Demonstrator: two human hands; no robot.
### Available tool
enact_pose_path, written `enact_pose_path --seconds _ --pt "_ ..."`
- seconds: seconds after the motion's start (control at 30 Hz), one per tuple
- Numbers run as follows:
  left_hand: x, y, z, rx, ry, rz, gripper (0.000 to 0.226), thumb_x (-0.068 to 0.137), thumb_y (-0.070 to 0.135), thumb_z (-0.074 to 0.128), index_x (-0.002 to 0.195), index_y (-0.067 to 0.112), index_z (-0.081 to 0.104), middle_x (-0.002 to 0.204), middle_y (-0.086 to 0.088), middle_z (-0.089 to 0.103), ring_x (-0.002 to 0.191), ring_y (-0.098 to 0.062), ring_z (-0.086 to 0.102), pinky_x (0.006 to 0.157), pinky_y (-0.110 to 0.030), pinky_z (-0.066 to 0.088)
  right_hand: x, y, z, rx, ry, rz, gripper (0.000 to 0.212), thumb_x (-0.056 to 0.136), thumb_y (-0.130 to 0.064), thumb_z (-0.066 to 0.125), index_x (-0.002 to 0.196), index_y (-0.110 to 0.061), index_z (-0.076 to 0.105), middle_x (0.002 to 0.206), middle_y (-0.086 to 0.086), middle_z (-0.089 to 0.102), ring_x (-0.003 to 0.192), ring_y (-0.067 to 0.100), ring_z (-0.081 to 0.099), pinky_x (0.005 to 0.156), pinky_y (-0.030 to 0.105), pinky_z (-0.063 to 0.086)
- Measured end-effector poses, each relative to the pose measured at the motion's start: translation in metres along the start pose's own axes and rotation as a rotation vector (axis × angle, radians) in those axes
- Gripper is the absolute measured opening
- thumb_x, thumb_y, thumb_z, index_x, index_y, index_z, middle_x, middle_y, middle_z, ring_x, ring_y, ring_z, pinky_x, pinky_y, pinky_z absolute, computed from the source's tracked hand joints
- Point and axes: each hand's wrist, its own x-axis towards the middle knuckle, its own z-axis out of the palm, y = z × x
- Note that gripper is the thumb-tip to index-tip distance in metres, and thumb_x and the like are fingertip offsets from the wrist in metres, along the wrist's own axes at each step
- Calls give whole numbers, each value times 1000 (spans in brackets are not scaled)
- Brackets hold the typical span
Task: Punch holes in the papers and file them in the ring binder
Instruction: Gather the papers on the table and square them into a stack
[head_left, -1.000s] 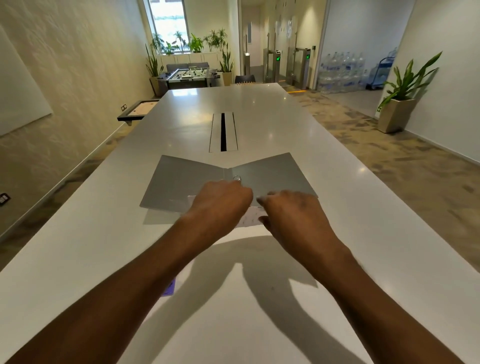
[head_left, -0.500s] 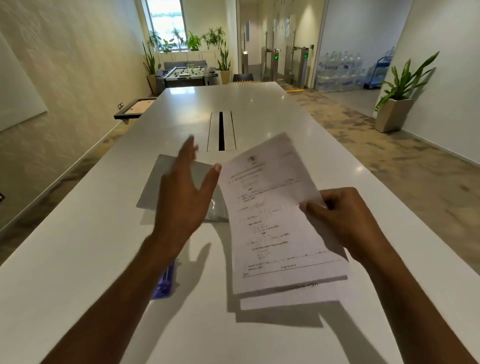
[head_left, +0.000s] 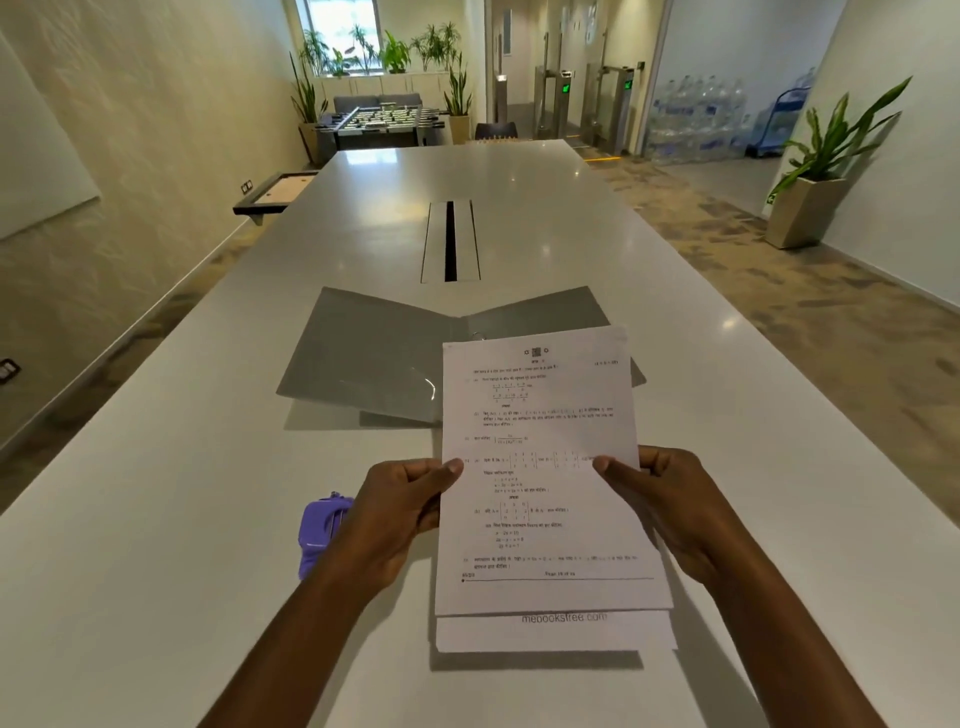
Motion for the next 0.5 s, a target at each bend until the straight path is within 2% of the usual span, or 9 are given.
enact_pose_path --seconds 0.07,0.13,0.3,0.37,0.43,0.5 --pt "1 -5 -5 10 38 3 23 100 17 65 109 -1 77 107 -14 82 100 -31 80 83 -35 65 4 9 3 36 -33 35 23 97 -15 69 115 -2 76 110 15 80 100 35 78 96 54 59" --pt "1 -12 -10 0 80 -4 23 100 16 66 110 -1 77 107 -15 82 98 -31 80 84 -36 65 6 15 7 58 -64 82 24 97 -15 68 115 -1 76 112 16 80 103 38 77 99 56 57" --pt "-5 -32 -27 28 127 -31 24 99 17 68 111 -1 77 106 -15 83 99 -33 80 90 -43 63 15 36 18 20 -137 167 25 98 -9 67 120 0 74 117 16 78 105 37 77 98 56 58" --pt "-10 -33 -34 102 159 -4 22 100 18 68 104 0 80 100 -14 83 94 -30 81 87 -39 64 18 43 25 -2 -133 194 24 97 -9 68 119 0 74 115 17 79 101 37 78 93 54 61" --pt "-17 -31 -43 192 252 80 18 100 15 67 96 7 83 90 -10 84 86 -28 82 81 -36 66 20 49 32 -16 -134 220 23 96 -9 69 118 -1 75 112 16 80 99 36 78 93 54 61" --pt "-22 -29 -59 258 429 156 16 99 12 68 93 16 83 84 -8 83 78 -29 80 73 -39 66 20 55 39 -32 -136 239 22 96 -9 70 116 -2 76 110 15 81 98 36 79 94 55 60"
